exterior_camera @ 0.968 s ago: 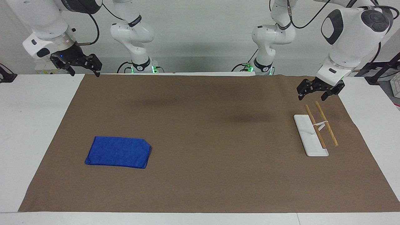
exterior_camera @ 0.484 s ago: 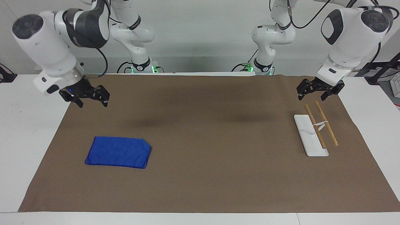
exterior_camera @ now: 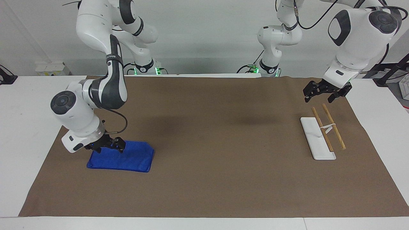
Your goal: Right arm passes towel to left arm to hang
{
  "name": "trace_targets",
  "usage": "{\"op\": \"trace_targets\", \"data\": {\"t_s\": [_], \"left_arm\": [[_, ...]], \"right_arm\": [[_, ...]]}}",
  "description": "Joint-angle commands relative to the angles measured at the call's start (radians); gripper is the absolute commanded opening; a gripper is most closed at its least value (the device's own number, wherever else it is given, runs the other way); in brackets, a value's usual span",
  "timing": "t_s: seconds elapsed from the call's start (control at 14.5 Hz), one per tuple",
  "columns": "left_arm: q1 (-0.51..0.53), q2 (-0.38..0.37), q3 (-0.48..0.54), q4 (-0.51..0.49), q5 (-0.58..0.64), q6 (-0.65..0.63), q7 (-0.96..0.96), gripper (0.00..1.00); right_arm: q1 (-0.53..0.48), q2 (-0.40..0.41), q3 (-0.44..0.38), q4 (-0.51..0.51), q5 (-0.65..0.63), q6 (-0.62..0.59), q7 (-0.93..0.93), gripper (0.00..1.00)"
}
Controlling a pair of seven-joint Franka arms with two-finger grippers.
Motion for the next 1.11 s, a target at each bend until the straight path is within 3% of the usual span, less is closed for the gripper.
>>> {"op": "trace_targets", "data": {"t_s": [0.0,0.21,0.55,1.04], "left_arm": [[0.003,-0.017,-0.004,-0.019,-0.003,-0.007,-0.015,0.99],[0.002,-0.017,-0.004,-0.02,-0.003,-0.007,-0.015,0.99],[0.002,-0.017,-0.005,-0.02,-0.003,-0.007,-0.015,0.99],[0.002,-0.017,-0.005,-0.02,-0.003,-0.007,-0.015,0.99]], "right_arm": [[0.0,-0.022,0.002,-0.069,0.008,0.05,0.023,1.0],[0.011,-0.019,0.002,-0.138,0.004,0.124,0.023,0.99],[0.008,0.001,0.002,-0.163,0.004,0.182,0.023,0.91],[0.002,0.024,0.002,-0.163,0.004,0.234,0.021,0.89]]}}
